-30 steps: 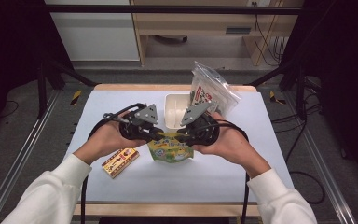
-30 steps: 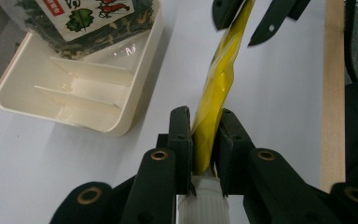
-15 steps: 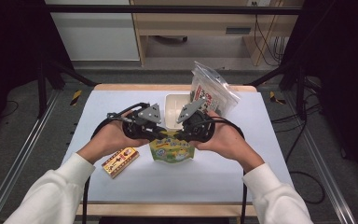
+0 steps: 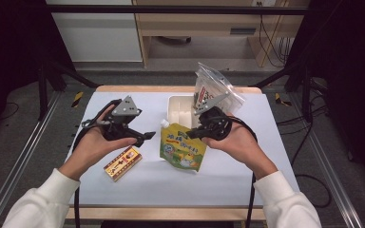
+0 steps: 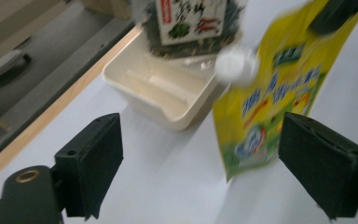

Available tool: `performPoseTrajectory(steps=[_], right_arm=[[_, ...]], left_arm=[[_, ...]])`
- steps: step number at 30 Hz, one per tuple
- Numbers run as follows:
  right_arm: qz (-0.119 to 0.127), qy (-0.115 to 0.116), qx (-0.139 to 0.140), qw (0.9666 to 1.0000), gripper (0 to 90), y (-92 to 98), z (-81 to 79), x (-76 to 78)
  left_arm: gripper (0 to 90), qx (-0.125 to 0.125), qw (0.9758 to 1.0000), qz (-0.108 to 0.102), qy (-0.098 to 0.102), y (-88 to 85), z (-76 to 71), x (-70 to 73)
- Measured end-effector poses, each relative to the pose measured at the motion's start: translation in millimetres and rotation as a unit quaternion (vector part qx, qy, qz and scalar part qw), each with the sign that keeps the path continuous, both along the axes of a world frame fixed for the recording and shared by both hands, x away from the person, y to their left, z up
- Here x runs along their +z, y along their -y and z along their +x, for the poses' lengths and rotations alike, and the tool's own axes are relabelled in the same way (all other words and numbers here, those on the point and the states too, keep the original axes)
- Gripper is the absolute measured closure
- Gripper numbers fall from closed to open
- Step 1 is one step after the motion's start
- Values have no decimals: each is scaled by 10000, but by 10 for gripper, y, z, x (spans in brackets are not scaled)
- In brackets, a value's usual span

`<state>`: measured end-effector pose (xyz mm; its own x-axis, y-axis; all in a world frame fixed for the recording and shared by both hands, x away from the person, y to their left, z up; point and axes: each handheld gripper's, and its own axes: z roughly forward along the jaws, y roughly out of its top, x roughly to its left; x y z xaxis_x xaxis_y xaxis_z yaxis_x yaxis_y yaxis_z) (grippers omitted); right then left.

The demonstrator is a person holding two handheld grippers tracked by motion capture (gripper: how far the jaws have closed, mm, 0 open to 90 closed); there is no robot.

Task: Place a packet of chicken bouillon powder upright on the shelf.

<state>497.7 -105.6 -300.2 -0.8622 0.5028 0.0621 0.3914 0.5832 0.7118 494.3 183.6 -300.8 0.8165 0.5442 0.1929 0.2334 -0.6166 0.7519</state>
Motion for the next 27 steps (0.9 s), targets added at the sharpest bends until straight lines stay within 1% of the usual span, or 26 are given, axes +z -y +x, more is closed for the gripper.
performPoseTrajectory(steps=[1,2,3,4,6,9,10,11,12,13,16,18,20,22,23,24,26,27], right_arm=[[87,-36,-74,9999,900,19,-4,19],[109,-39,-129,9998,900,38,-5,36],[207,-86,-260,9994,900,61,-10,63],[289,-97,-319,9990,900,81,-10,82],[398,-133,-463,9980,900,117,-10,116],[627,-173,-653,9957,900,186,2,148],[691,-176,-676,9952,900,201,7,151],[771,-208,-760,9939,900,223,10,157],[804,-182,-786,9935,900,234,16,158],[866,-209,-825,9926,900,248,20,164],[935,-183,-955,9909,900,274,18,187],[989,-156,-1037,9896,900,289,13,209],[1062,-183,-1084,9883,900,305,6,235],[1138,-160,-1128,9869,900,326,-13,278],[1172,-128,-1139,9865,900,334,-25,300],[1197,-113,-1157,9860,900,341,-32,317],[1309,-103,-1208,9839,900,359,-53,369],[1378,-83,-1237,9827,900,370,-54,389]], left_arm=[[123,59,10000,-6,-6,-30,-13,-34],[118,146,9999,-17,-18,-77,-32,-90],[113,177,9998,-21,-30,-116,-46,-132],[111,242,9996,-145,-65,-146,-63,-182],[107,339,9990,-259,-107,-208,-98,-274],[107,471,9984,-282,-132,-281,-156,-410],[106,513,9980,-333,-161,-312,-181,-469],[106,540,9978,-353,-179,-329,-195,-503],[106,581,9975,-356,-189,-352,-211,-545],[103,625,9974,-321,-185,-377,-231,-596],[81,724,9971,-171,-171,-424,-271,-709],[80,787,9964,-202,-223,-466,-300,-801],[77,850,9959,-212,-240,-502,-327,-866],[77,941,9945,-345,-292,-557,-364,-948],[77,966,9942,-367,-303,-582,-375,-973],[77,1056,9930,-423,-305,-619,-394,-1019],[78,1185,9913,-497,-298,-690,-416,-1092],[77,1235,9902,-572,-317,-729,-425,-1129]])
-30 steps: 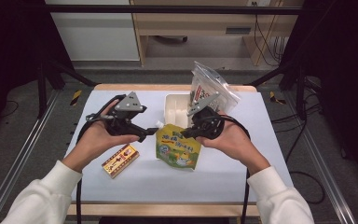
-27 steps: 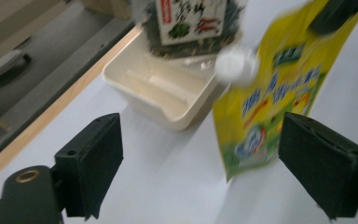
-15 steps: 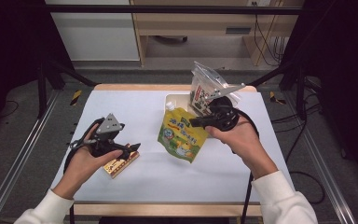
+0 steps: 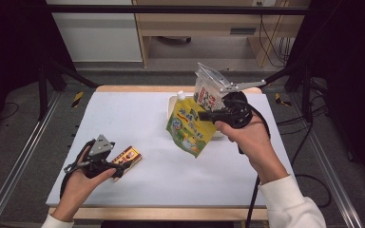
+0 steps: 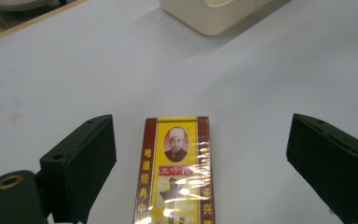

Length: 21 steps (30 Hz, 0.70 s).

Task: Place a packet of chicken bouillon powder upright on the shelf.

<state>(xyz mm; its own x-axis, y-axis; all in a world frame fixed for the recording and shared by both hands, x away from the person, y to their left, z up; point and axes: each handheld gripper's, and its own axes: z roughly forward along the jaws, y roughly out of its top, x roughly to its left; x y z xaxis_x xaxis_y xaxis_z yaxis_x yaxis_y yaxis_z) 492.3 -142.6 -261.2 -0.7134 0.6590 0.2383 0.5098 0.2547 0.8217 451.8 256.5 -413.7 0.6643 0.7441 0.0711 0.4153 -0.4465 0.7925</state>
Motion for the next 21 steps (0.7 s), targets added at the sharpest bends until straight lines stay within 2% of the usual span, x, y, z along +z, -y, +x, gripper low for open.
performPoseTrajectory(steps=[3,5,9,13,17,21], right_arm=[[219,16,-125,9997,900,27,5,47],[356,62,-227,9991,900,42,24,81],[528,145,-473,9974,900,56,70,131],[677,241,-779,9944,900,40,131,156],[756,321,-1019,9914,900,-2,185,167],[911,372,-1193,9880,900,-62,248,169]], left_arm=[[66,47,9994,-346,8,-118,-28,-123],[64,137,9989,-443,-23,-174,-34,-178],[63,334,9986,-416,-9,-279,-35,-234],[63,520,9972,-545,-10,-336,-42,-270],[63,551,9976,-428,-35,-367,-57,-293],[63,598,9971,-466,-57,-394,-60,-306]])
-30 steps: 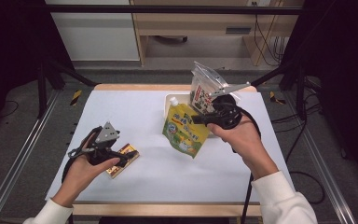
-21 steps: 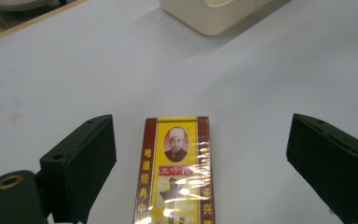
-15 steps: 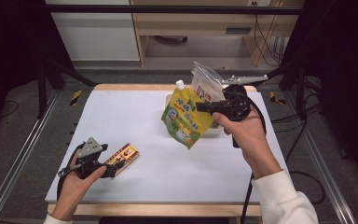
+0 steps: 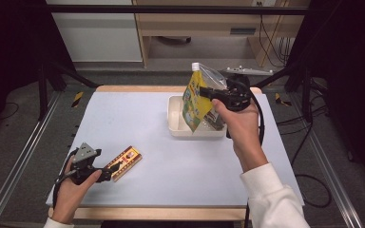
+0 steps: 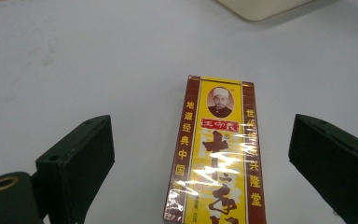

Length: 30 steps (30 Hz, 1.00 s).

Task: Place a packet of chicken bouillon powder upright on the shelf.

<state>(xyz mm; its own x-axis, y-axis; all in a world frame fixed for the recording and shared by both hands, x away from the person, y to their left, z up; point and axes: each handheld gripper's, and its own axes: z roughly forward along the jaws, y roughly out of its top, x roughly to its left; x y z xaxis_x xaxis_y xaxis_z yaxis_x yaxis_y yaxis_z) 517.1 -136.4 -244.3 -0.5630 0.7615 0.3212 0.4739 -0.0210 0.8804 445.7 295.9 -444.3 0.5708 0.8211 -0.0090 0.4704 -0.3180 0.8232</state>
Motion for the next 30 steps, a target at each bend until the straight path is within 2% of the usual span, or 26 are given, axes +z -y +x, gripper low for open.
performPoseTrajectory(steps=[10,15,26,30], right_arm=[[-312,61,-189,9993,900,-158,188,-12],[-376,87,-219,9990,900,-221,284,-51],[-165,45,-327,9993,900,-276,427,-171],[-70,23,-370,9993,900,-262,484,-232]], left_arm=[[63,11,10000,16,-25,2,-1,-27],[63,-26,10000,77,-39,6,1,-33],[65,-11,10000,66,-23,17,2,-39],[65,-53,9999,137,-32,18,3,-36]])
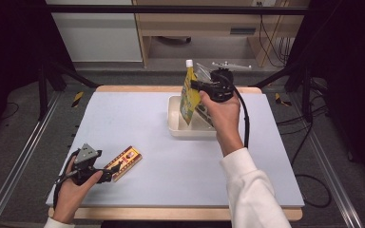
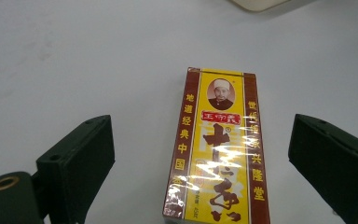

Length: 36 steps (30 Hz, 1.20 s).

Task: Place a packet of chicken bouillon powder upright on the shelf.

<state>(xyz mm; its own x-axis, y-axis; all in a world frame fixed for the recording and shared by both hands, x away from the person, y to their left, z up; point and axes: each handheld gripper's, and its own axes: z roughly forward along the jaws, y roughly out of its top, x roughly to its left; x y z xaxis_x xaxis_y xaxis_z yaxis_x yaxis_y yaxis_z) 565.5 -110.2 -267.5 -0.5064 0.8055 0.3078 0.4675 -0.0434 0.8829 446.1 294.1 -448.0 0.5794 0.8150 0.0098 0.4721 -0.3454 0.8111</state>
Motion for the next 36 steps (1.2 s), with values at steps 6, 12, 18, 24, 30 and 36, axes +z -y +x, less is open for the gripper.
performPoseTrajectory(steps=[6,12,18,24,30,36], right_arm=[[187,-12,0,9998,900,25,64,-87],[210,13,-39,9998,900,61,104,-148],[218,59,-94,9997,900,62,128,-181],[287,66,-94,9995,900,46,153,-206],[220,67,-56,9997,900,12,164,-227],[180,39,-55,9998,900,0,211,-278]], left_arm=[[66,24,10000,-7,5,-9,3,-3],[67,3,10000,20,-5,-3,3,-7],[68,-12,10000,40,0,4,1,-8],[69,-28,10000,76,8,7,0,-8],[70,-41,9999,99,5,6,1,-10],[70,-58,9999,109,-14,17,-1,-11]])
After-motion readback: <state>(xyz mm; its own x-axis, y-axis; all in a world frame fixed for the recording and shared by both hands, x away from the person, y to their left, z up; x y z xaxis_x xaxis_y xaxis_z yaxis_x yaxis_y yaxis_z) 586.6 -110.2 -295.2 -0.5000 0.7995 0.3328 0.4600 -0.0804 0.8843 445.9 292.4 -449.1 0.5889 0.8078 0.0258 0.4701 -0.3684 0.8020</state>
